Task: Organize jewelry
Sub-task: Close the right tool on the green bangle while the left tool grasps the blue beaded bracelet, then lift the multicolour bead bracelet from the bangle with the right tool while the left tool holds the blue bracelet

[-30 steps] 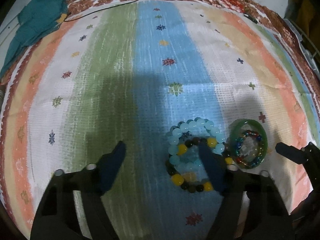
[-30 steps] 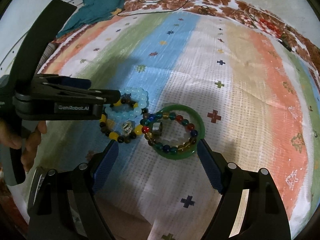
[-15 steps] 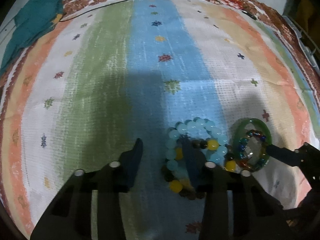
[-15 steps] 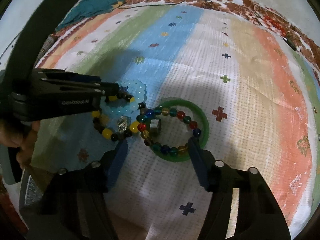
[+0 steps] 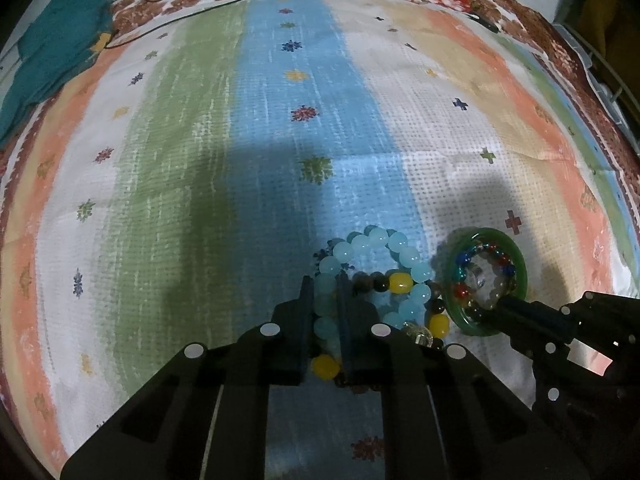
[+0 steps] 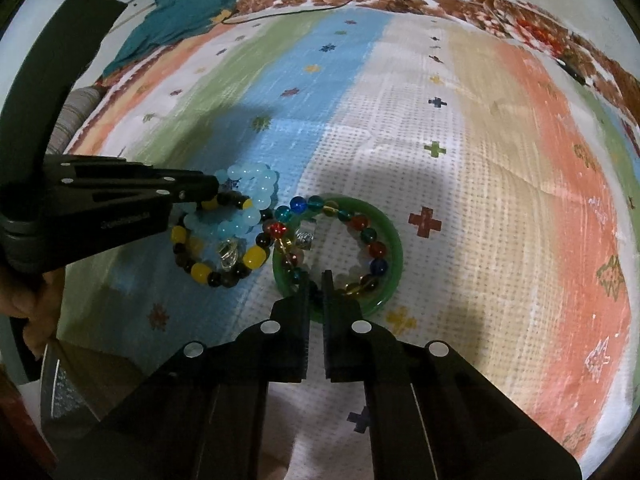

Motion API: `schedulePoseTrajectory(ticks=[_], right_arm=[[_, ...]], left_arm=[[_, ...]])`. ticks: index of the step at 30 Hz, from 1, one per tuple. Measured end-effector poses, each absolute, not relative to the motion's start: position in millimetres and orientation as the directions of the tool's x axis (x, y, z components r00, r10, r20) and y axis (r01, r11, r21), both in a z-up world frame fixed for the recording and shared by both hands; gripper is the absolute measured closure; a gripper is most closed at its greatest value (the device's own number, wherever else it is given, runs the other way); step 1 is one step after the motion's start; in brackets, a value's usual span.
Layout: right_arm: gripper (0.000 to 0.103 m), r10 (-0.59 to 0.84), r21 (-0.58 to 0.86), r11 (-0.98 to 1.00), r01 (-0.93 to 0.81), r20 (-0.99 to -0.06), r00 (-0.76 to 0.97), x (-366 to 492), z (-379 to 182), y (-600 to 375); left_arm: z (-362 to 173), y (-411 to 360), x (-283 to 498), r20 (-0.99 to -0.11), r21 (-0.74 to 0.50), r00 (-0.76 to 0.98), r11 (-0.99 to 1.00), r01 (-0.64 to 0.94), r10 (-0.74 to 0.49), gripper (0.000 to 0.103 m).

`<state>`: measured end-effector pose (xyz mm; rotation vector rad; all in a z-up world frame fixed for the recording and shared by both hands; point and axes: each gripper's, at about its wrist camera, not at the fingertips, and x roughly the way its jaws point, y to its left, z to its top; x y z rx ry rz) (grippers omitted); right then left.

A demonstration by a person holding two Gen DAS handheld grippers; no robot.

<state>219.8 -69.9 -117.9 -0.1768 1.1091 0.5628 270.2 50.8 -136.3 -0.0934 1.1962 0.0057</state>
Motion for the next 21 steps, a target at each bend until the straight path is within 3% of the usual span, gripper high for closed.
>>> schedulePoseTrajectory(ticks=[7,9,10,21], right_arm=[[0.096,0.375,0.164,0.854,-0.494,-0.852,0.365,224.3,-101.3,-75.2],[0.077,0.379,0.166,0.852,-0.497,-0.850,0.366,224.1,-99.2,-73.3],[0.062,0.373,0.154,0.853,-0.499,-0.849,0.375,223.3,-98.7,-72.2],[0.061,0.345,0.128,0.833,-0.539,-0.881,0.324,230.1,-114.1,-55.9]], left_arm=[[-132.4,53.5,268.7,-0.929,-0.079,0.366,0.995,-0.064,-0.050,0.092],[-133.1,52.6,269.0,-0.931,-0.076,0.362,0.995,-0.064,-0.048,0.092],[-133.5,52.4,269.0,-0.931,-0.076,0.361,0.995,-0.061,-0.049,0.092],[-135.2,53.0,269.4,-0.932,-0.078,0.358,0.995,-0.065,-0.050,0.092]])
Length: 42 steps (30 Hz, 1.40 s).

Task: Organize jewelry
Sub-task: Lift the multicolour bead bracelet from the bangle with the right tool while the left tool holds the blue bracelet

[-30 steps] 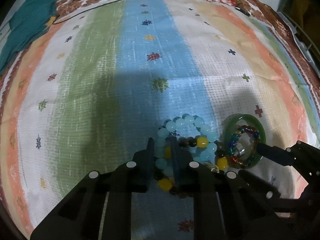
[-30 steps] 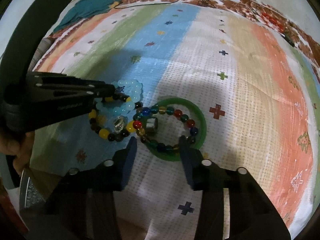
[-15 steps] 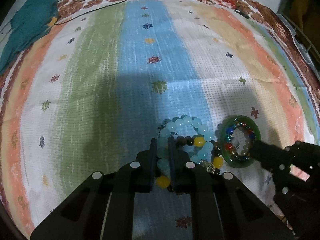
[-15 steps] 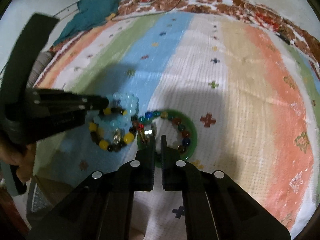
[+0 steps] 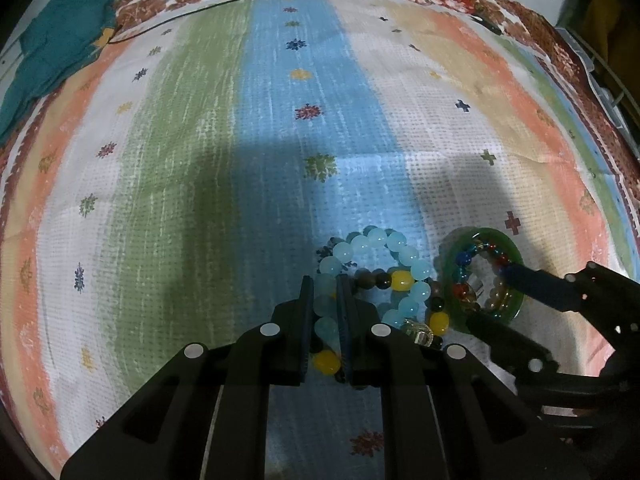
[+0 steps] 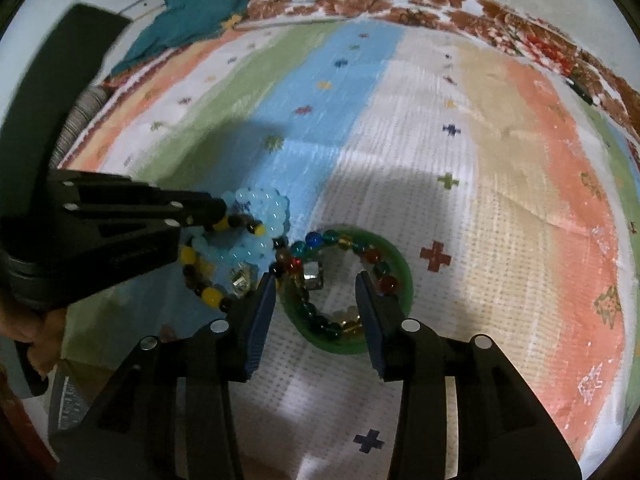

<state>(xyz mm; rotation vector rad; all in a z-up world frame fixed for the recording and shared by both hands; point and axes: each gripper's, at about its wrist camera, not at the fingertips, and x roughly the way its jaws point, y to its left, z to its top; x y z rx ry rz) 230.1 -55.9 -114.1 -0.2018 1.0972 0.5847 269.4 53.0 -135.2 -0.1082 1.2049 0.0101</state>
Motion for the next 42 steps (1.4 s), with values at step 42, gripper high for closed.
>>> schedulePoseTrajectory(ticks=[42], right_arm=[[0.087,0.393,0.152,0.843,-0.516,-0.828,0.400,210.9,-65.6,-76.5]], left_arm=[[-98.5,43.0,249.4,-0.898,-0.092,0.435,0.995,-0.037,-0.067,0.092]])
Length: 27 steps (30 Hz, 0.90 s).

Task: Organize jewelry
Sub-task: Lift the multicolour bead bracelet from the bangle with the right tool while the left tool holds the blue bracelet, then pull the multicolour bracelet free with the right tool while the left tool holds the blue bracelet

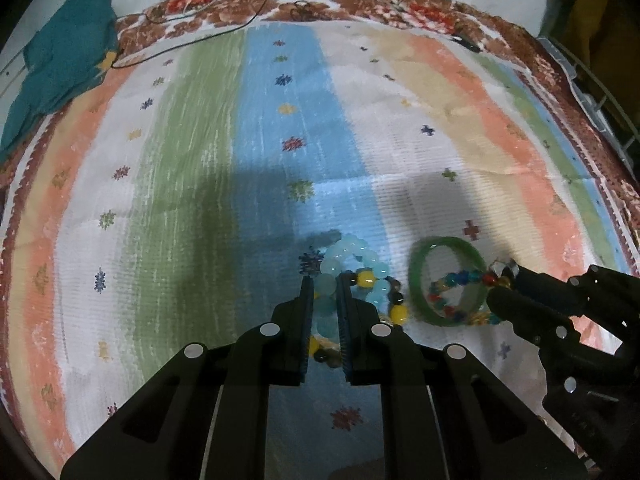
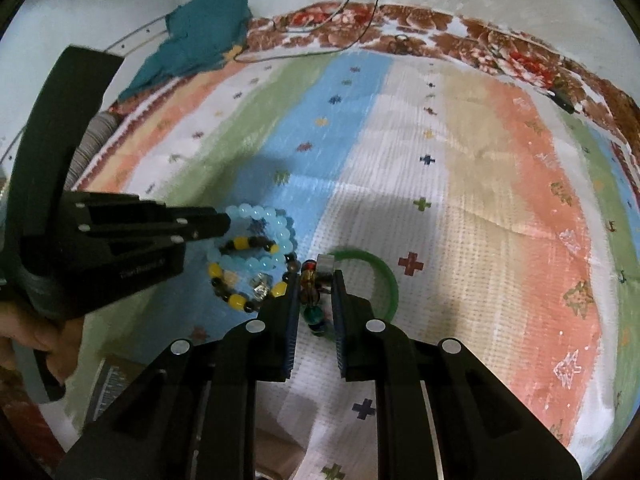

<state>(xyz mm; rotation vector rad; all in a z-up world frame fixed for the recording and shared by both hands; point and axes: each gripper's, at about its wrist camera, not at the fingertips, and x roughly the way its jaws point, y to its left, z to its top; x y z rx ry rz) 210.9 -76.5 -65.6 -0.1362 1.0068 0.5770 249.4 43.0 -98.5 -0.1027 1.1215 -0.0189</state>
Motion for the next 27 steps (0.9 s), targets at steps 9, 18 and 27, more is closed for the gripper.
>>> schedulePoseTrajectory(ticks=[9,18,27], right_arm=[[0.087,0.357,0.142,0.855,-0.499,-0.859,0.368,211.6,-79.1,-80.0],[0.086,0.346,0.148,0.864,-0.481,-0.869,0.353,216.8,-85.5,-82.9],[0.073,0.336,0.150,0.868,-0.473,-0.878,0.339,217.7,-91.1,-85.4]], left_arm=[[-95.8,33.8,246.9,-0.896,-0.085,0.438,0.996,-0.018,-0.069,0.092],[-100.1,38.9,248.0,-0.900,-0.083,0.432,0.996,-0.034,-0.060,0.092],[-100.7,40.8,247.9,-0.901,-0.082,0.431,0.996,-0.033,-0.060,0.092]])
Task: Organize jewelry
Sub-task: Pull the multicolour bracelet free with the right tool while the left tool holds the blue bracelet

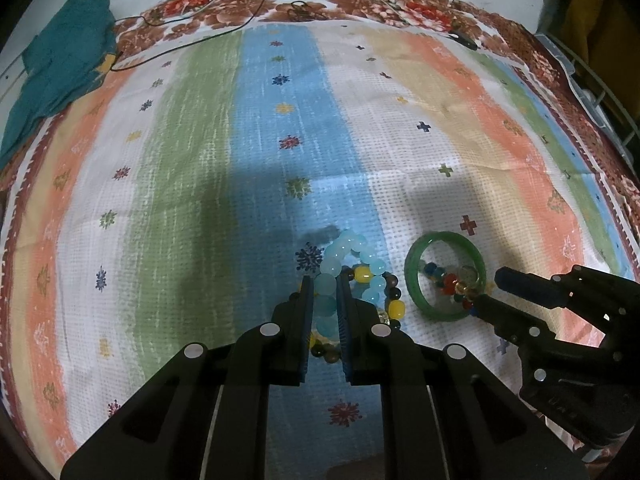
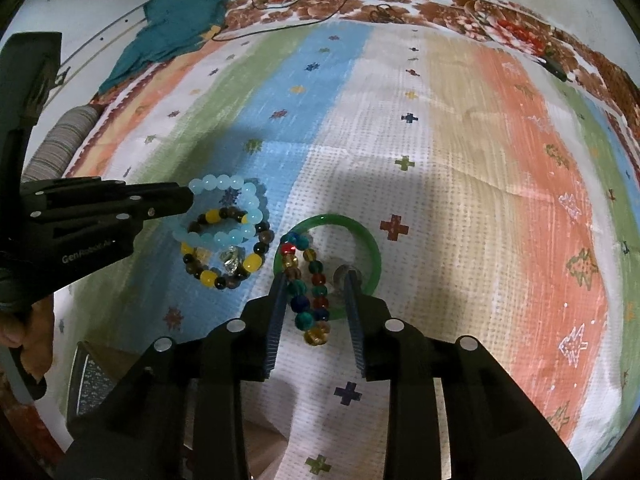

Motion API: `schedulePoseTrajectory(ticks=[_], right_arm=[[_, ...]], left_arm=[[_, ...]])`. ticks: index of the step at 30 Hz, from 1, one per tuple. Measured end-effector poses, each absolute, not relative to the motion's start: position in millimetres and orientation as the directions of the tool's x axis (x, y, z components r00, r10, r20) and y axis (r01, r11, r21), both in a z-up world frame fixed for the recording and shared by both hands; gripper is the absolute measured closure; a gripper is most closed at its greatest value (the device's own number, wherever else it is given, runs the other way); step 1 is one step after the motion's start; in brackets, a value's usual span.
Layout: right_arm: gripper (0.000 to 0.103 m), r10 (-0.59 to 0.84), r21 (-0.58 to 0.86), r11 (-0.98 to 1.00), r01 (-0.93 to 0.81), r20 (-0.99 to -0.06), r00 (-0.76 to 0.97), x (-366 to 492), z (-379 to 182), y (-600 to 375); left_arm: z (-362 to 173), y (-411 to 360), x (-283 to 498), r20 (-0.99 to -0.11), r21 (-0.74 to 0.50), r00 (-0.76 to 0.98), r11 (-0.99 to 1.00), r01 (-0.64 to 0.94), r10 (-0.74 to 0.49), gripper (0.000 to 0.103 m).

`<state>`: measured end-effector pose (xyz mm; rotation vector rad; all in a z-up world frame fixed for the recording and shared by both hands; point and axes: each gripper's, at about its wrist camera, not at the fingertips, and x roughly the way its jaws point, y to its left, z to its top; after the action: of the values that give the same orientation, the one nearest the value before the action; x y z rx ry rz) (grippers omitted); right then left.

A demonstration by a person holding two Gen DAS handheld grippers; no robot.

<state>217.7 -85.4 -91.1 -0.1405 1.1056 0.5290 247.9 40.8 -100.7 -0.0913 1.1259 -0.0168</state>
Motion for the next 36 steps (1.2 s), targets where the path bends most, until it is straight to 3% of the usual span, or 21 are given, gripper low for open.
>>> schedulePoseTrajectory(ticks=[9,11,21,22,23,36], right_arm=[[0.074,0.324,0.134,0.860,-0.493,-0.889,0.325,216.5,-97.2,-80.6],[0.088,0.320,0.126,0.858,-0.498,-0.889,0.327,215.5,-97.6,-80.1],[0.091,0.322,0.108,0.858,-0.502,-0.874,0.364,210.2,-89.3,-82.6],[0.092,0.322,0.107,0.860,-0.498,-0.871,0.370,209.6,-87.2,-83.2],[0.101,0.323,0.106,0.862,-0.496,-0.869,0.375,209.1,-85.6,-83.6],[0.101,0.325,0.105,0.864,-0.493,-0.865,0.384,202.2,-76.8,-85.4]], left_arm=[[-101.9,42.2,248.7,-0.902,-0.079,0.427,0.996,-0.036,-0.056,0.092],[-102.1,42.1,249.1,-0.903,-0.078,0.427,0.996,-0.036,-0.055,0.092],[-94.7,39.9,246.3,-0.893,-0.086,0.445,0.996,-0.029,-0.065,0.092],[-92.3,39.2,245.6,-0.891,-0.090,0.449,0.996,-0.027,-0.068,0.092],[-90.3,38.5,245.1,-0.889,-0.092,0.453,0.995,-0.026,-0.071,0.092],[-75.3,34.6,233.6,-0.874,-0.096,0.480,0.995,-0.015,-0.077,0.092]])
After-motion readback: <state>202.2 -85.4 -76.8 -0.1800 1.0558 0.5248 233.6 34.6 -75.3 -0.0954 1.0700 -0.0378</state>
